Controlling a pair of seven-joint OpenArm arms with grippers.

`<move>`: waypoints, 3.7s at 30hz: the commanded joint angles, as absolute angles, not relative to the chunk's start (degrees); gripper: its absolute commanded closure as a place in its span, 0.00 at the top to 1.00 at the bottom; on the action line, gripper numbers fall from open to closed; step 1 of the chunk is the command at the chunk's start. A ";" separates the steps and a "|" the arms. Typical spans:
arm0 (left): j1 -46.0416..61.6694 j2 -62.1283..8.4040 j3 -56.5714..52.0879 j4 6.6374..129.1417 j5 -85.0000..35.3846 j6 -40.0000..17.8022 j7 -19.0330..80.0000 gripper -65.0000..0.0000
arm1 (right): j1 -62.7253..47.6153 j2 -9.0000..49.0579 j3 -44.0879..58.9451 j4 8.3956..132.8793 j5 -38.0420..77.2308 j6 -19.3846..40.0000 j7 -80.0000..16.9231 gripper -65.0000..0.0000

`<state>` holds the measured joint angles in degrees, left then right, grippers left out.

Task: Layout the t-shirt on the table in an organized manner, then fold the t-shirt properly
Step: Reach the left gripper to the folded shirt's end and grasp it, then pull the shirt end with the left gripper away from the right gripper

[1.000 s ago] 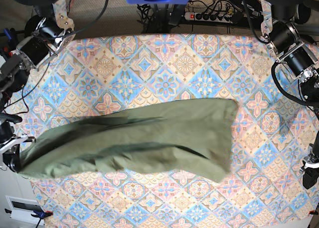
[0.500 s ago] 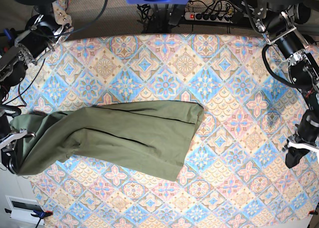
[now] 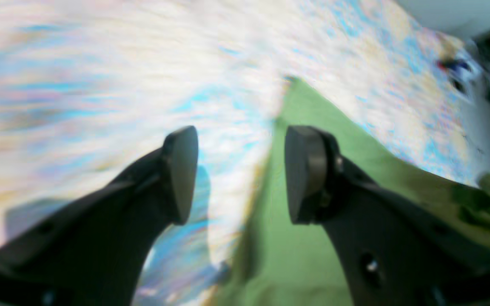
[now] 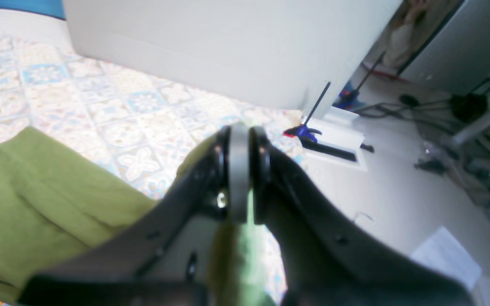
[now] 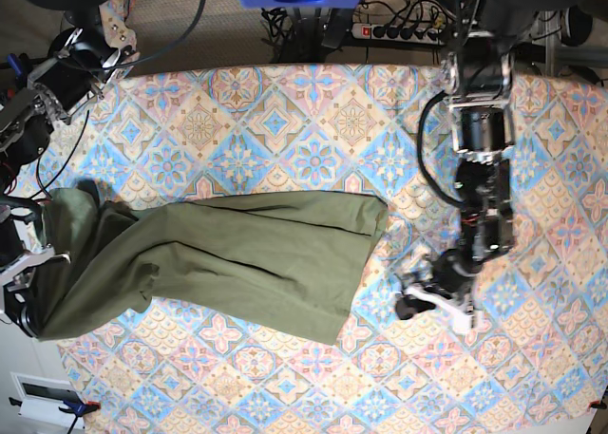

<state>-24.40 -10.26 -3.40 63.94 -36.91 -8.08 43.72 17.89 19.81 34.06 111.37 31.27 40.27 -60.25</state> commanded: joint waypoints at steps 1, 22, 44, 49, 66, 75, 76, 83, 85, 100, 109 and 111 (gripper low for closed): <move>-27.03 -9.45 -2.42 62.81 -36.97 -8.66 41.63 0.50 | 19.12 20.88 34.33 112.13 32.04 40.00 -58.42 0.01; -35.82 0.31 3.38 33.80 -37.05 -8.22 20.26 0.50 | 17.54 20.79 34.33 112.13 32.13 40.00 -58.15 0.01; -25.45 -3.56 3.47 53.32 -37.05 -8.31 42.07 0.00 | 17.54 20.70 34.33 112.13 32.04 40.00 -58.15 0.01; -19.56 -5.67 3.47 53.58 -36.79 -8.13 45.05 0.00 | 17.54 20.70 34.42 112.13 32.04 40.00 -58.15 0.01; 3.82 -12.70 3.38 73.89 -36.79 -4.35 56.84 0.00 | 17.54 20.70 34.42 112.22 32.13 40.00 -58.15 0.01; 11.21 -18.15 3.30 88.75 -36.70 -1.36 57.45 0.00 | 17.54 20.70 34.42 112.22 34.95 40.00 -58.15 0.01; 11.30 -18.15 3.30 90.51 -36.62 -1.36 57.45 0.00 | 17.54 20.70 34.42 112.22 34.95 40.00 -58.15 0.01; 6.99 -17.36 3.91 100.97 -22.81 -1.54 57.19 0.00 | 15.78 20.70 34.68 112.22 34.95 40.00 -58.15 0.01; 3.12 -15.08 3.38 101.05 -19.91 -1.71 57.19 0.00 | 14.73 20.70 34.68 112.22 34.95 40.00 -58.15 0.01; -26.33 -5.32 -1.36 64.13 -29.14 -1.80 56.40 0.30 | 13.14 20.70 34.77 112.31 35.03 40.00 -58.07 0.01; -28.53 -2.33 -1.01 52.26 -29.23 -1.80 49.54 0.51 | 13.49 20.70 34.77 112.22 34.95 40.00 -58.07 0.01; -28.35 -1.89 -0.92 52.26 -29.23 -1.80 48.92 0.51 | 13.49 20.70 34.77 112.22 34.95 40.00 -58.07 0.01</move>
